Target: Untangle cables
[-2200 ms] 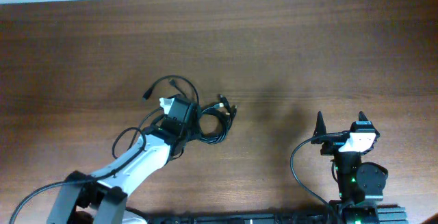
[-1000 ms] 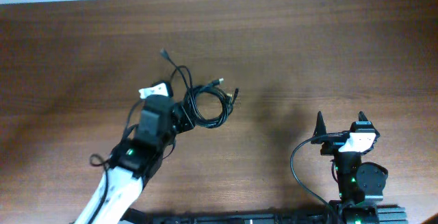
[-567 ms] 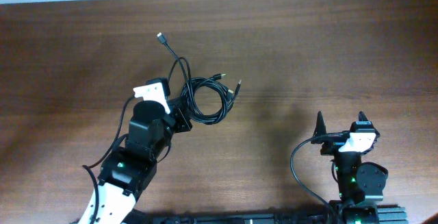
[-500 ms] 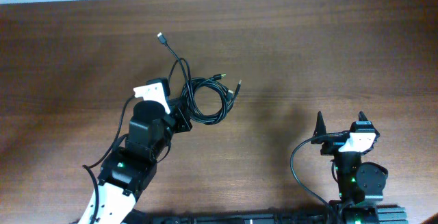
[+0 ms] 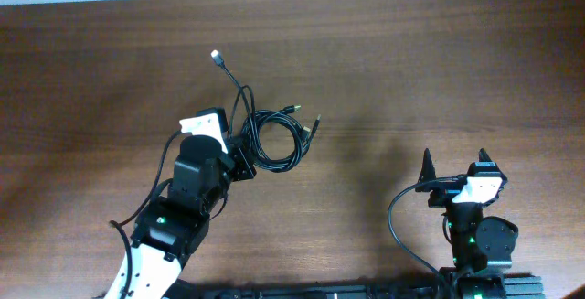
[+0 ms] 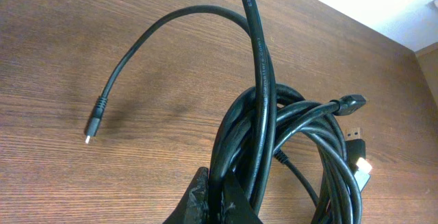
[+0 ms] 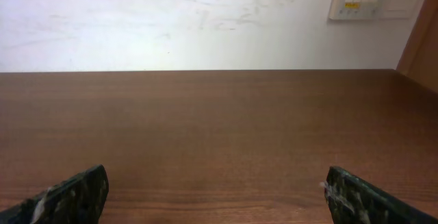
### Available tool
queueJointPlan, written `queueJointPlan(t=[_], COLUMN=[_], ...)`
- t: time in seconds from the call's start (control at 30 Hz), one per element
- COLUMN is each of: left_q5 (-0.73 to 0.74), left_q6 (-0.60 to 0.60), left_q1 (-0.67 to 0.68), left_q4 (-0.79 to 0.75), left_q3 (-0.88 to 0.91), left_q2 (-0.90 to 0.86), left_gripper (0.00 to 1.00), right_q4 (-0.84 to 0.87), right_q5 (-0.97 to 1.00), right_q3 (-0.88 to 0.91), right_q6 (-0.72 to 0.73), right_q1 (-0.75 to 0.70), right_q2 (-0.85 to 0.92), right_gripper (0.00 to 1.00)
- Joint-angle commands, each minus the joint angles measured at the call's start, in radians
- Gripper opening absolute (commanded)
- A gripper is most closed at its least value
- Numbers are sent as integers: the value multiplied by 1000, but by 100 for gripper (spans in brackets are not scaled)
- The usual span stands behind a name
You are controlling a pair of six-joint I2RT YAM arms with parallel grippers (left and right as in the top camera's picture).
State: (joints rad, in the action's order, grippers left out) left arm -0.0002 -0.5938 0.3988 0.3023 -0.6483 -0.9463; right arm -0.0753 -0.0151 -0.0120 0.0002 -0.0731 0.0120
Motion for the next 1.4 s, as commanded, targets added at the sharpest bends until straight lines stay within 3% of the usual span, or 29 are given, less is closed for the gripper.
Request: queueJointPlan(t=[0.0,0.17,0.27,0.37,0.5,0.53,0.73,0.83,1.0,1.17,1.33,1.37], left_q5=[-3,-3,-3,-4,-8,-8,-11,-3,-3,0,43,51], left_q6=[12,11,0,-77,-265,-327,-550,-623,-626,-626,-631,-663], left_q1=[-3,-3,-3,-3,-3,-3,-3,-3,-3,-3,-3,-3], left_q4=[-8,-9,-9,-9,-9,-9,-9,-10,-14,-60,-112,-112], left_q3=[-10,-10,-10,-10,-10,-10,-10,-10,-10,-10,-10,-10], left_q2=[14,14,14,14,0,-10,-117,-155,-158,-158,-158,-158], left_gripper=[0,0,0,0,0,0,0,0,0,0,0,0], right_q4=[-5,2,14,27,27,27,42,110,21,-19,-23,-23], right_q5=[12,-70,-215,-397,-584,-602,-461,-526,-606,-637,-770,-819], right_q3=[6,6,6,6,6,6,6,5,-42,-154,-356,-392], right_q6=[5,62,338,721,1249,1295,1308,1063,988,930,861,837], right_q1=[1,1,1,1,1,1,1,1,1,1,1,1], right_q2=[-8,-8,-8,-6,-6,-6,-6,-6,30,173,466,525], right_gripper=[99,99,99,99,99,99,99,96,95,95,96,100])
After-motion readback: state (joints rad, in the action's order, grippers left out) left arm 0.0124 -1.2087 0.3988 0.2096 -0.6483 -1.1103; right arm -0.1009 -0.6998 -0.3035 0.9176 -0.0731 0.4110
